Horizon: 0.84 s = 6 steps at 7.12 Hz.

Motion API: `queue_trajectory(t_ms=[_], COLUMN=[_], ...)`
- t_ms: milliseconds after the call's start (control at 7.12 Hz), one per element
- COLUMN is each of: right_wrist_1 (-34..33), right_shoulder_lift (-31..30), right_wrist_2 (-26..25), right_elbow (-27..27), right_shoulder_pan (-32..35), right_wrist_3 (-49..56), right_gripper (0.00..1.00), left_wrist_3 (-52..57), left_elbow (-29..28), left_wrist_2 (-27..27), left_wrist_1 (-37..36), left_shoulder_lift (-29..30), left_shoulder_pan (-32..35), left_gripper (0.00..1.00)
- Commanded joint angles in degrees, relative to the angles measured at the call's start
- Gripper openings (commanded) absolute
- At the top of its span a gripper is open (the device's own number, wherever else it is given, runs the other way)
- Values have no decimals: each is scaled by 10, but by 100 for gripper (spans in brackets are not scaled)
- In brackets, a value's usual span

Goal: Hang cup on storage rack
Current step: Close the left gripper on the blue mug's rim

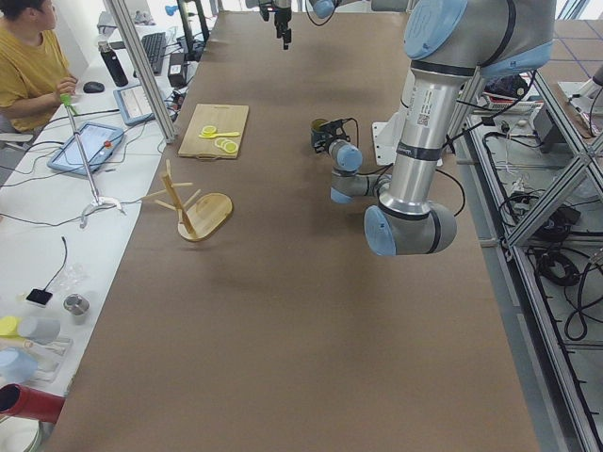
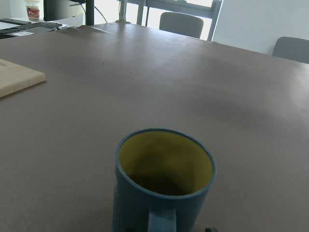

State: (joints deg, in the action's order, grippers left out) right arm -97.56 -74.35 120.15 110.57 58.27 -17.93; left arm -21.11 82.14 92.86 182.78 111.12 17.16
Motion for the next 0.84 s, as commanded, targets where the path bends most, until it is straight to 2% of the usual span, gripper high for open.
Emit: queue_trajectory(t_ms=[0,140,421,702], right_wrist_1=[0,0,0,1], right_shoulder_lift=[0,-1,-1,-1], right_wrist_2=[0,0,0,-1], right_elbow=[0,-1,1,3], right_shoulder_pan=[0,0,0,1], right_wrist_3=[0,0,-2,-2], right_gripper=[100,100,100,100], left_wrist_3=[-7,-12,-13,-151], left_elbow=[1,6,26,40], left_wrist_2=[5,6,2,1], left_wrist_1=[3,4,6,7], left_shoulder_lift=[0,-2,-6,-12], left_shoulder_pan=[0,0,6,58], left_gripper=[10,0,0,0])
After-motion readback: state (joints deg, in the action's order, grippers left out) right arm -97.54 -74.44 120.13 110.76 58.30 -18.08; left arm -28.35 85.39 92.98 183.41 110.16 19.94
